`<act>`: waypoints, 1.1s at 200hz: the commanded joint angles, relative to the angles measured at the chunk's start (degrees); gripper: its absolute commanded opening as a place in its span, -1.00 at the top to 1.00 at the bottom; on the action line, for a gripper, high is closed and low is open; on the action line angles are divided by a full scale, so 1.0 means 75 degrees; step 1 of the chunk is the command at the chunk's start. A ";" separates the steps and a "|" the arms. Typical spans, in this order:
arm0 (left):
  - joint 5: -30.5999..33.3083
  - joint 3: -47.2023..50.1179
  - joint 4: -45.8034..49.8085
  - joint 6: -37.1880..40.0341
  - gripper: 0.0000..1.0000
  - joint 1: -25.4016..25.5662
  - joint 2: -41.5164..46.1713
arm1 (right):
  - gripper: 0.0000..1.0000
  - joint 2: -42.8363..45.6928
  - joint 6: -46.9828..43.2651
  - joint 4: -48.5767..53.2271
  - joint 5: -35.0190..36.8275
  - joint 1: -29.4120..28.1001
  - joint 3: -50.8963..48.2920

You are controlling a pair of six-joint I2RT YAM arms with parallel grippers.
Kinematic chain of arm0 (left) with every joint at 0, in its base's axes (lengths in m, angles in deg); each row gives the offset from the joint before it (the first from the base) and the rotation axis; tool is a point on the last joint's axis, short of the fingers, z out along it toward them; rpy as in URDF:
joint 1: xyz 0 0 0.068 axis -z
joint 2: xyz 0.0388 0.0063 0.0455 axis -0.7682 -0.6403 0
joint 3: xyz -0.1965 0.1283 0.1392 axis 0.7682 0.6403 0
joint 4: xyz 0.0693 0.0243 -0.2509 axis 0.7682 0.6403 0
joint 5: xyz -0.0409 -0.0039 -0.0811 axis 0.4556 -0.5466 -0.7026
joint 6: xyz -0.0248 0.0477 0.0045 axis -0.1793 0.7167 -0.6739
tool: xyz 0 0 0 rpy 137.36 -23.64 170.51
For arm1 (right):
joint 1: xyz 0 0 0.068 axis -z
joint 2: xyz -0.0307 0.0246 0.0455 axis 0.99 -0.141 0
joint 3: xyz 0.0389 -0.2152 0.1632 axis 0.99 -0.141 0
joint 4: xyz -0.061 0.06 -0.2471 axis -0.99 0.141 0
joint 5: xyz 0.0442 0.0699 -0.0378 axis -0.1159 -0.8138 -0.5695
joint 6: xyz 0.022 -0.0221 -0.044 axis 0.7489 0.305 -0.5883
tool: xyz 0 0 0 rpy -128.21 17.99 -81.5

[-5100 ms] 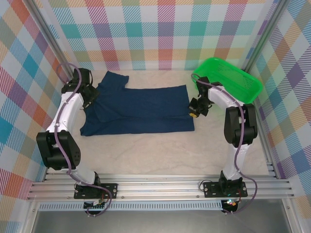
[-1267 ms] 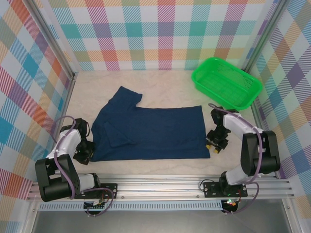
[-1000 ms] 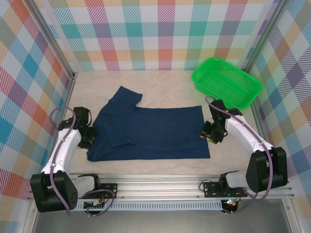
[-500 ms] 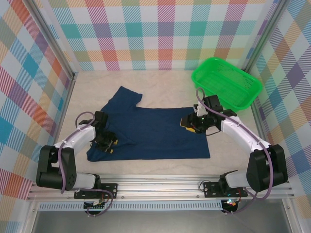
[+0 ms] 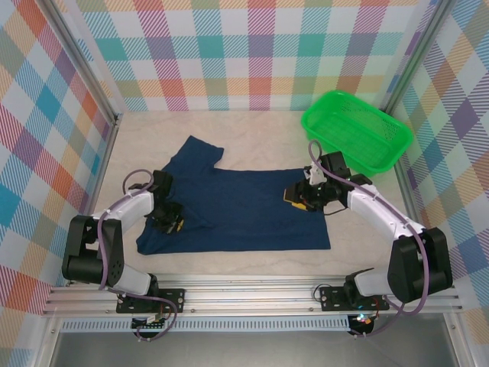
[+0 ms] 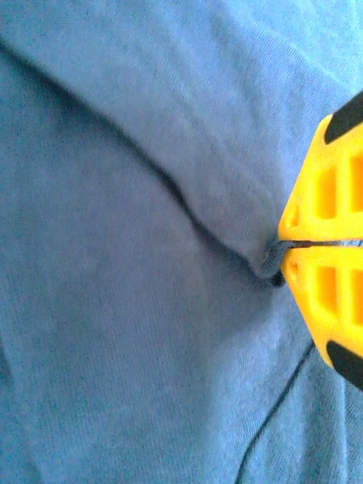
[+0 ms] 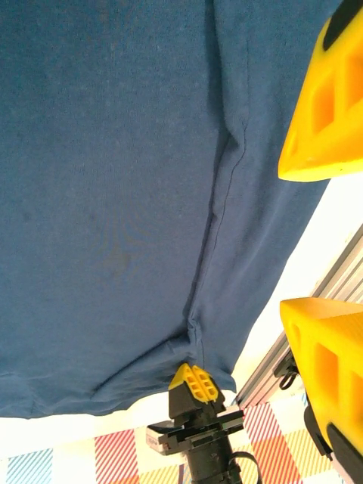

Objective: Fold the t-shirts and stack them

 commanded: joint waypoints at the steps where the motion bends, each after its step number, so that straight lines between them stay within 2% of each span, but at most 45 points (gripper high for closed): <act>1: 0.0377 -0.0663 0.0246 0.0271 0.95 0.0313 -0.0094 | 0.12 0.0181 0.0029 -0.0084 -0.0175 -0.0004 -0.0073; 15: 0.0508 -0.1079 0.0469 0.0413 1.00 0.0522 -0.0251 | 0.14 0.0159 0.0056 -0.0086 -0.0164 -0.0005 -0.0085; 59: 0.0748 -0.2081 0.0738 0.0871 1.00 0.1006 -0.1057 | 0.16 0.0059 0.0048 -0.0042 -0.0128 -0.0004 0.0019; 145: 0.1176 -0.5188 0.2000 0.2812 1.00 0.2092 -0.3593 | 0.19 0.0111 0.0013 0.0186 -0.0019 -0.0010 -0.0013; 200: 0.1504 -0.5950 0.2258 0.3522 1.00 0.2491 -0.4436 | 0.18 0.0041 0.0058 0.0232 -0.0077 -0.0011 -0.0085; 204: 0.1532 -0.5960 0.2287 0.3535 0.94 0.2502 -0.4453 | 0.17 0.0031 0.0062 0.0236 -0.0085 -0.0005 -0.0086; 220: 0.1802 -0.6092 0.2475 0.3582 0.26 0.2539 -0.4392 | 0.10 -0.0028 0.0054 0.0293 -0.0077 -0.0011 -0.0071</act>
